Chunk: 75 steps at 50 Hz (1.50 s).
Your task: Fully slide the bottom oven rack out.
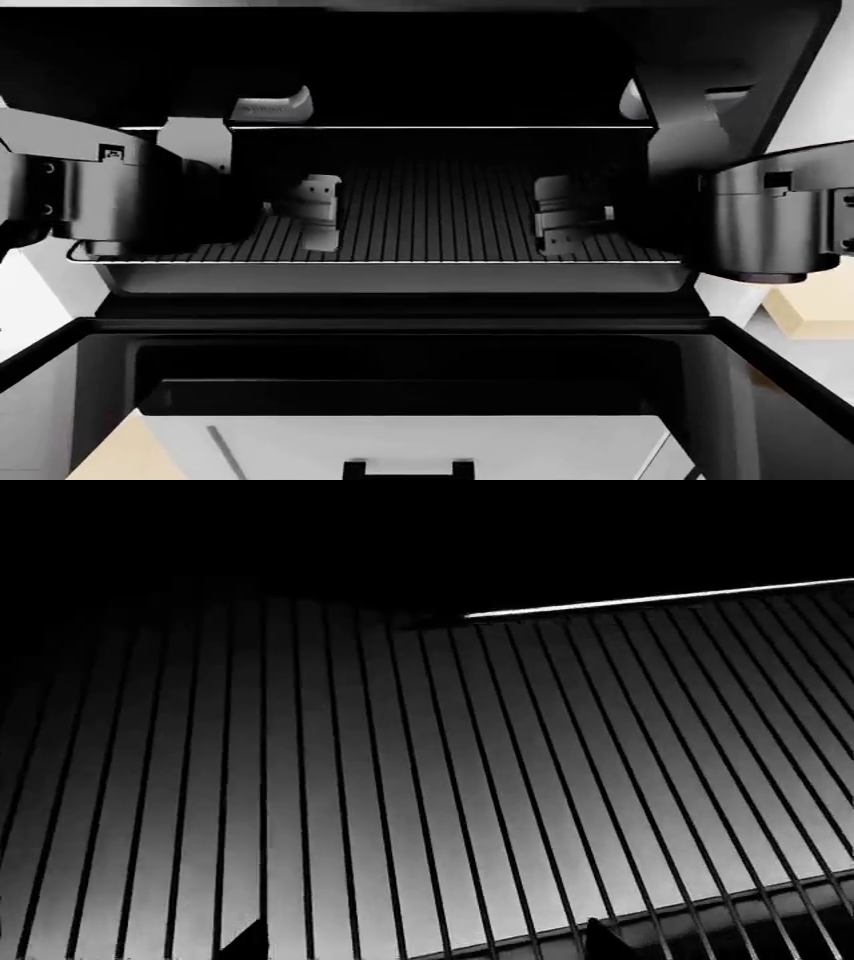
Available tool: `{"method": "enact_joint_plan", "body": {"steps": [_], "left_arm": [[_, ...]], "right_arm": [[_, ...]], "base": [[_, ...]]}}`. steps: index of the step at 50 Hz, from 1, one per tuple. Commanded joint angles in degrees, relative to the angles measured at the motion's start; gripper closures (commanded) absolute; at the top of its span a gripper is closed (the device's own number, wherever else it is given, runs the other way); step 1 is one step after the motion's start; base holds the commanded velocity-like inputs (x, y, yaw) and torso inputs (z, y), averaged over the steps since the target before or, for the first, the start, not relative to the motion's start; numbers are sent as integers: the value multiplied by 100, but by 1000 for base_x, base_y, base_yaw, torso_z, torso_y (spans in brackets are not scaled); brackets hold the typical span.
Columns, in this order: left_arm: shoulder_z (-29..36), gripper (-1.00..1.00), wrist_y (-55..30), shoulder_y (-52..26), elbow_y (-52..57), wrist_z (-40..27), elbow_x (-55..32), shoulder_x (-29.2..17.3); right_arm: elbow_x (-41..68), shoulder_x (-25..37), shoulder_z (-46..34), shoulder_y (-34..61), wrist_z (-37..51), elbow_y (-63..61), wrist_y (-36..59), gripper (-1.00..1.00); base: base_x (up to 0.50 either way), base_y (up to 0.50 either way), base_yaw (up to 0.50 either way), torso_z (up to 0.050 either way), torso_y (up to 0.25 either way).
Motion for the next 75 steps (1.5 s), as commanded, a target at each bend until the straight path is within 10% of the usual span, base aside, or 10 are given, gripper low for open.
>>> {"method": "enact_joint_plan", "body": {"steps": [1,23,75], "left_arm": [[111,-100,386,286,-441,907,970,314],[396,-100,855,-294,-1717,2092,2083,719],[691,-100,487,-797,-1877,2172,2256,835]], "right_arm": [[-885,-357,-126,-86,-745,591,-238,-100],[-1814,-844,-346,280,-1576,1464,-453,-100],[-1848,-887,-380,400,-1654,1694,-444,-100]], "base": [[0,0,0,0,0],[0,0,0,0,0],[2,0,0,0,-90]]}}
